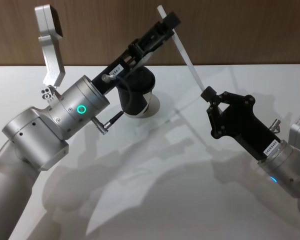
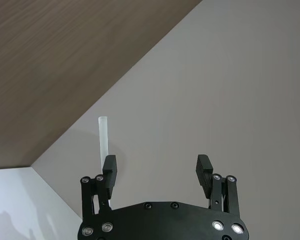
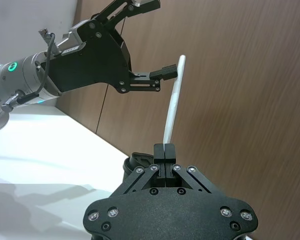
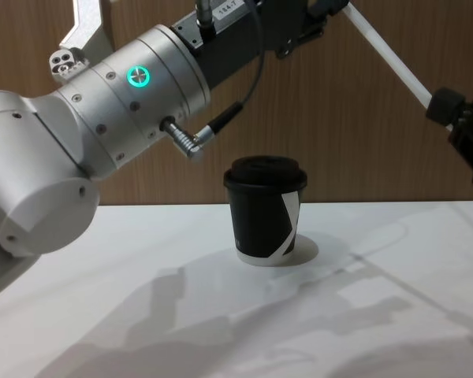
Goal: Pick up the straw with one hand, pass it to the other hand, and insert it into the cup.
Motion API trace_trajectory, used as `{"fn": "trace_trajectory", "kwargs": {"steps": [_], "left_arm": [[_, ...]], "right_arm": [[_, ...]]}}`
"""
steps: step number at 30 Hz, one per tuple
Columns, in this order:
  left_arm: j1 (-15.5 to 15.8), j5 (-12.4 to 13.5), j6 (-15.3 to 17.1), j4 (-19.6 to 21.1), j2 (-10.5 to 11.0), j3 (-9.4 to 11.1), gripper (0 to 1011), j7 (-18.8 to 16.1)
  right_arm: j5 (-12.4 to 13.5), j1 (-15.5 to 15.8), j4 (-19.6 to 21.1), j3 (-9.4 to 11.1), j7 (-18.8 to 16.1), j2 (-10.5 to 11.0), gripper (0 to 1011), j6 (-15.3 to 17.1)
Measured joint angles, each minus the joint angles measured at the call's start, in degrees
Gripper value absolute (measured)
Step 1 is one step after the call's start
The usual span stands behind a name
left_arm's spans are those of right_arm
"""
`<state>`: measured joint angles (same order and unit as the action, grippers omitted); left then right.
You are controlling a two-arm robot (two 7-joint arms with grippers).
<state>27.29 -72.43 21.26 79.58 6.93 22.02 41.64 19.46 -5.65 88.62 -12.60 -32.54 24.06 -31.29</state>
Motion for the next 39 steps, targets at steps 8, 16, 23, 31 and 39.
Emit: {"fn": "trace_trajectory", "kwargs": {"steps": [8,16,23,31,39], "left_arm": [[-0.1,-0.1,-0.7,0.1,1.2,0.2,1002,1.5],[-0.3,0.2,-1.3,0.5,2.7,0.5,1002,2.6],[-0.3,0.9,-1.6,0.7,3.8,1.0,1001,2.7],[-0.6,1.5,-1.7,0.8,4.7,1.7,1002,2.0],[-0.7,2.2,-2.0,0.8,5.2,2.5,1001,0.5]], "right_arm": [[0.0,0.0,0.0,0.0,0.0,0.0,6,0.0],[0.0,0.0,0.0,0.0,0.0,0.0,6,0.0],[0.0,0.0,0.0,0.0,0.0,0.0,6,0.0],[0.0,0.0,0.0,0.0,0.0,0.0,6,0.0],[0.0,0.0,0.0,0.0,0.0,0.0,6,0.0]]}}
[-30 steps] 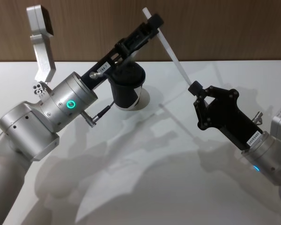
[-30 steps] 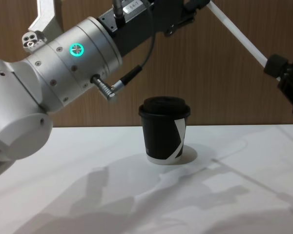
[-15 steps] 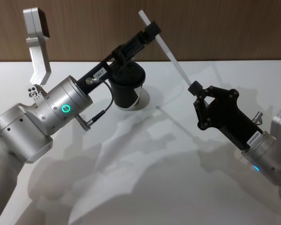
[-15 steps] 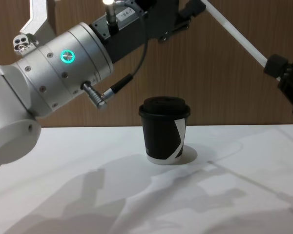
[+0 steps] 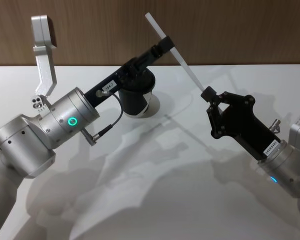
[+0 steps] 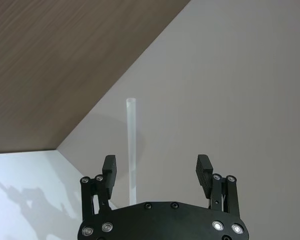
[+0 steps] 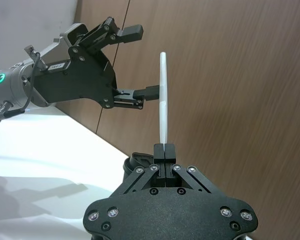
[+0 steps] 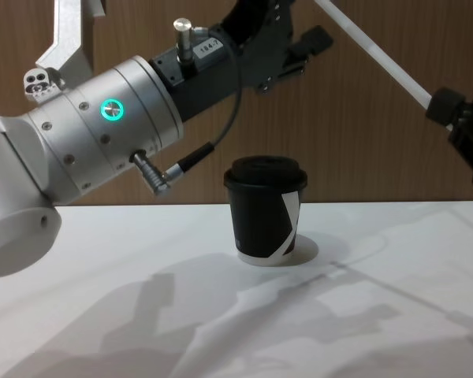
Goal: Pick up the straw with one hand, pass it to the other hand, and insert it into the cup.
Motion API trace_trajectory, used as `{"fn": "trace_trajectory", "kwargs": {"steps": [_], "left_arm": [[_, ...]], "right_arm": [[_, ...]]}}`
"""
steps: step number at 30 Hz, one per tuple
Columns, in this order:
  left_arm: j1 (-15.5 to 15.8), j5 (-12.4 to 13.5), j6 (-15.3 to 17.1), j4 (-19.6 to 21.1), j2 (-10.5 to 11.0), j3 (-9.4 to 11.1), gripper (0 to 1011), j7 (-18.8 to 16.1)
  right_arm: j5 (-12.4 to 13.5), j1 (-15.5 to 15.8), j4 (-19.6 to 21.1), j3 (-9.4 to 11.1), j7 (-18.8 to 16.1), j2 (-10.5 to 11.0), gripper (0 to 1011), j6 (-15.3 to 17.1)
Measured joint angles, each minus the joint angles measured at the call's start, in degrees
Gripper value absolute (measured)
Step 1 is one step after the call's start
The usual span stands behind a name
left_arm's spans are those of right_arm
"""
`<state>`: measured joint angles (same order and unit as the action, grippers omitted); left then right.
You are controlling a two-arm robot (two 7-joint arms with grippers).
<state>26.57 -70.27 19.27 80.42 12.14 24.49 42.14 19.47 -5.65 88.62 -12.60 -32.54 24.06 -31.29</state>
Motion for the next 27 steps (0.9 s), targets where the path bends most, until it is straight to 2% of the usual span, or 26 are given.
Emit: {"fn": "trace_trajectory", "kwargs": {"steps": [10,27], "left_arm": [[0.2,0.5,-0.8,-0.2,-0.1,0.9,1001,-1.6],[1.1,0.7,-2.2,-0.8,-1.5,2.2,1001,-3.3]], "right_arm": [[0.0,0.0,0.0,0.0,0.0,0.0,6,0.0],[0.0,0.0,0.0,0.0,0.0,0.0,6,0.0]]}}
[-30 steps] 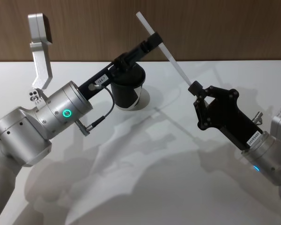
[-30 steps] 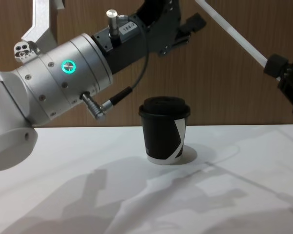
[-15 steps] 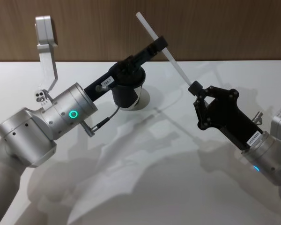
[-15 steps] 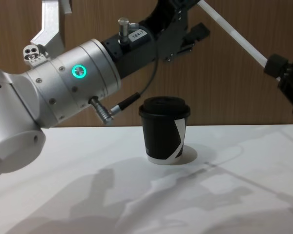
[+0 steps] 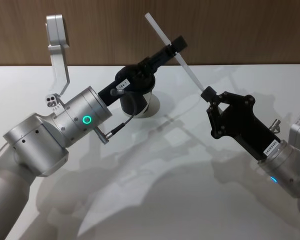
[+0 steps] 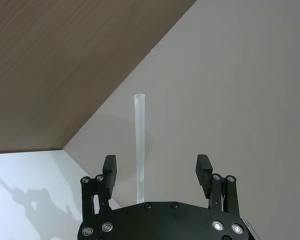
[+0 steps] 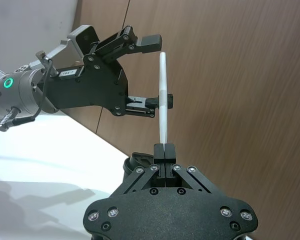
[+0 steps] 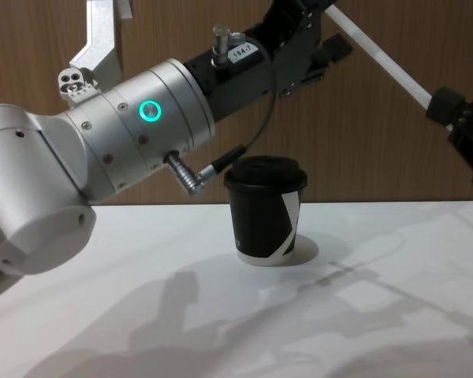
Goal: Pick up the straw with one hand, pass it to the other hand, and insert it into the cup.
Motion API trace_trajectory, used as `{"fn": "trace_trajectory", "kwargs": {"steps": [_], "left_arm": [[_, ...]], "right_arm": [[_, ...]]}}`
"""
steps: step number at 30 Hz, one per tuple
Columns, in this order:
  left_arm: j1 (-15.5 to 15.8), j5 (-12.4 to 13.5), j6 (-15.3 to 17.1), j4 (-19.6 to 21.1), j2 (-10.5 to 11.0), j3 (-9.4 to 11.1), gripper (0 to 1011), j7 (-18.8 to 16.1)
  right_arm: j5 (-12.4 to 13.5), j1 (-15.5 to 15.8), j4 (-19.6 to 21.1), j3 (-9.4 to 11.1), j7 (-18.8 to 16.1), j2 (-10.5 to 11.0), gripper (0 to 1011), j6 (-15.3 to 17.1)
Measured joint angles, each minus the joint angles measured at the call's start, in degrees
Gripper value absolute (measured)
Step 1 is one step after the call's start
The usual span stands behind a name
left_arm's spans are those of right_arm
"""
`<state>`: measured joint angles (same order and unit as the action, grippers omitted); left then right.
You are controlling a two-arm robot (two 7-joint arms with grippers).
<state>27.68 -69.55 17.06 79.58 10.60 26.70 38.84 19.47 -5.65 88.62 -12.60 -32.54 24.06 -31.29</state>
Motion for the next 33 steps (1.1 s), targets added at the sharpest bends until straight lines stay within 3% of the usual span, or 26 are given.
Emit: {"fn": "trace_trajectory", "kwargs": {"steps": [5,17,23,33], "left_arm": [[0.2,0.0,-0.2,-0.1,-0.2,0.2,944,-0.3],[0.3,0.0,-0.4,-0.2,-0.4,0.5,583,-0.5],[0.3,0.0,-0.5,-0.2,-0.5,0.5,349,-0.6],[0.4,0.0,-0.5,-0.2,-0.5,0.6,74,-0.7]], "right_arm": [[0.0,0.0,0.0,0.0,0.0,0.0,6,0.0],[0.0,0.0,0.0,0.0,0.0,0.0,6,0.0],[0.0,0.0,0.0,0.0,0.0,0.0,6,0.0],[0.0,0.0,0.0,0.0,0.0,0.0,6,0.0]]}}
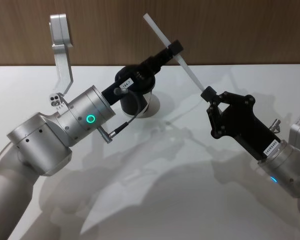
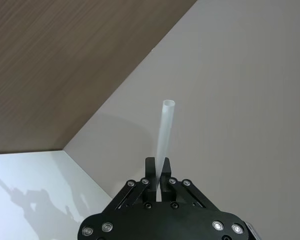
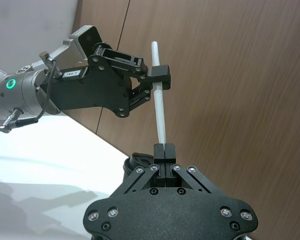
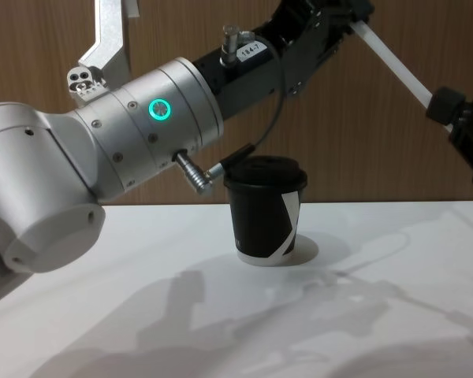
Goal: Pick up the straw with one hand, pass it to the other hand, and insert it into the cup.
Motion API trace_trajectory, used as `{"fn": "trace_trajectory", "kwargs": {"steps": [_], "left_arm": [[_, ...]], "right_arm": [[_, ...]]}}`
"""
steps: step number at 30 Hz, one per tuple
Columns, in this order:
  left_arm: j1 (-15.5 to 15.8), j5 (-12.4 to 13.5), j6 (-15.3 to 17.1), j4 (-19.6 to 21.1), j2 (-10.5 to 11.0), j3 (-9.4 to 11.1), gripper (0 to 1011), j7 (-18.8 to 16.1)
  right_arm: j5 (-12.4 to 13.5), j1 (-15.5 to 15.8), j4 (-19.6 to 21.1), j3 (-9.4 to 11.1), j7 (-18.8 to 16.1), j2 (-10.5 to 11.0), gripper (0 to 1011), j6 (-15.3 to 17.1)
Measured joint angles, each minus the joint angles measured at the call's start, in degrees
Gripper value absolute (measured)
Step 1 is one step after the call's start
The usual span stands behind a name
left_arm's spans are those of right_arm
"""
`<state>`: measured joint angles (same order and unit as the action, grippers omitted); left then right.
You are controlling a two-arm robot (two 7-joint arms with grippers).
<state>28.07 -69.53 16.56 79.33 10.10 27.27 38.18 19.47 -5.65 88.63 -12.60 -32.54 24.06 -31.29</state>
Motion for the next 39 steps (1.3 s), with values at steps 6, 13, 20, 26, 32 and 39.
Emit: {"fn": "trace_trajectory", "kwargs": {"steps": [6,13,20,26,32,39], "left_arm": [[0.0,0.0,0.0,0.0,0.0,0.0,19,0.0],[0.0,0.0,0.0,0.0,0.0,0.0,13,0.0],[0.1,0.3,-0.4,0.1,0.1,0.2,13,-0.2],[0.3,2.5,-1.5,1.0,0.9,0.9,13,-1.8],[0.7,5.2,-2.7,2.2,1.9,1.8,13,-4.0],[1.3,9.9,-4.3,4.5,3.6,3.2,13,-8.2]], "right_arm": [[0.0,0.0,0.0,0.0,0.0,0.0,6,0.0],[0.0,0.0,0.0,0.0,0.0,0.0,140,0.0],[0.0,0.0,0.0,0.0,0.0,0.0,354,0.0],[0.0,0.0,0.0,0.0,0.0,0.0,538,0.0],[0.0,0.0,0.0,0.0,0.0,0.0,716,0.0],[0.0,0.0,0.0,0.0,0.0,0.0,927,0.0]]}}
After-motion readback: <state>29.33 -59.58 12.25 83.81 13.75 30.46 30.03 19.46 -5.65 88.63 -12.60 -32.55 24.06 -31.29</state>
